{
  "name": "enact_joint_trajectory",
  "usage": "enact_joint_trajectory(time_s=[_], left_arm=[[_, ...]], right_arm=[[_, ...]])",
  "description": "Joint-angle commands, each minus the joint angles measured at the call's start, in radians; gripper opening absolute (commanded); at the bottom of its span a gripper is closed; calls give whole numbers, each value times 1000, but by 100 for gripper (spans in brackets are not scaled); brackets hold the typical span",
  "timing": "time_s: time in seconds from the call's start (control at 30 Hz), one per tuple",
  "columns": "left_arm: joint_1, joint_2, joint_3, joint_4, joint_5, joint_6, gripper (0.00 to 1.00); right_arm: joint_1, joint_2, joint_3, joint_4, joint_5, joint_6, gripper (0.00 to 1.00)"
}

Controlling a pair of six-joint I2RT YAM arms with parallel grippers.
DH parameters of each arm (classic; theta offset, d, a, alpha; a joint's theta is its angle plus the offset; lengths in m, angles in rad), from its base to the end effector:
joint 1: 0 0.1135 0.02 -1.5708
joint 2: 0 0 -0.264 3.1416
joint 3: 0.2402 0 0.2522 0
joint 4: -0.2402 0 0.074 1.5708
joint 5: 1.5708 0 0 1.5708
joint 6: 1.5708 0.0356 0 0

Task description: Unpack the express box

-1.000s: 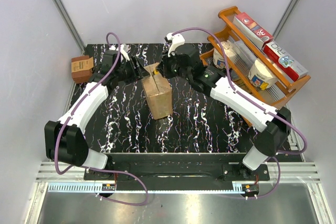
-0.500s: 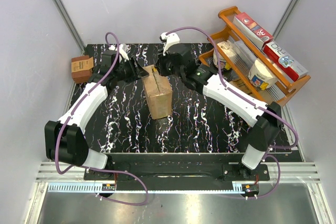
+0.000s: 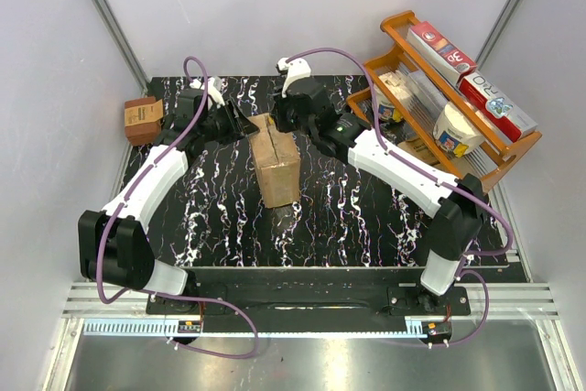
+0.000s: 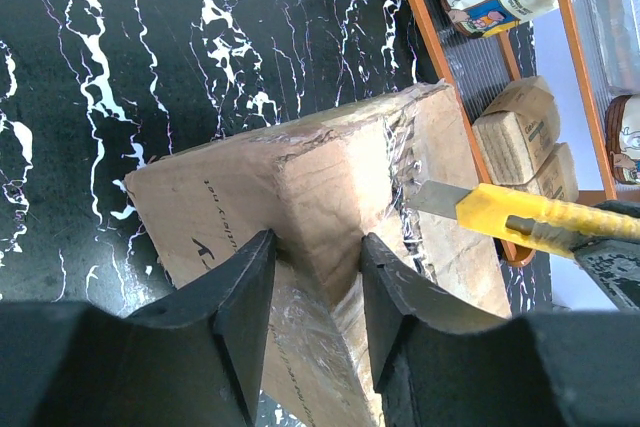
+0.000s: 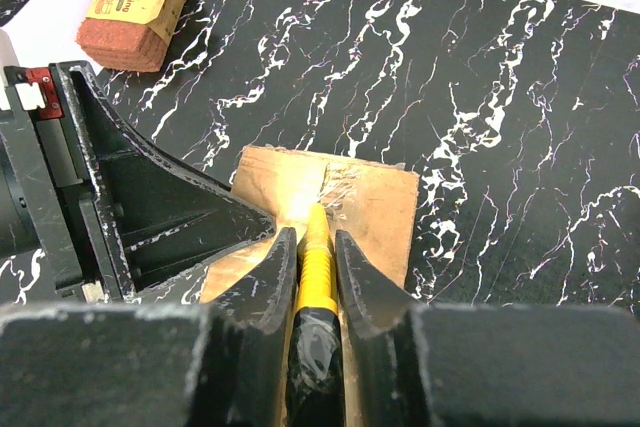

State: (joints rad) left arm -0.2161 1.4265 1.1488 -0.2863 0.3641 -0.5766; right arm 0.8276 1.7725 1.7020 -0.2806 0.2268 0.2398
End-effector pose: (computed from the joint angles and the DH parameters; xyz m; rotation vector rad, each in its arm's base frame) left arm 0.3144 -0.0820 0.3080 -0.1752 2.2079 -0.8427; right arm 0.2925 0.3064 0.3774 -0.4139 1.9000 0.4989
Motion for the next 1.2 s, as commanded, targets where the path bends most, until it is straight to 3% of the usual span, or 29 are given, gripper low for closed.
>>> enact_joint_trajectory(time_s=[0.0, 0.3, 0.83, 1.17], left_arm=[[0, 2, -34, -40, 9, 23, 40], [0, 5, -40, -34, 21, -2, 40], [0, -5, -80, -8, 22, -109, 40], [0, 5, -81, -27, 12, -105, 37]], right_arm=[[16, 11, 45, 47, 49, -16, 0], [27, 44, 73, 21, 63, -8, 0], [79, 110, 199, -146, 275, 3, 0], [79, 90, 194, -143, 273, -4, 0]])
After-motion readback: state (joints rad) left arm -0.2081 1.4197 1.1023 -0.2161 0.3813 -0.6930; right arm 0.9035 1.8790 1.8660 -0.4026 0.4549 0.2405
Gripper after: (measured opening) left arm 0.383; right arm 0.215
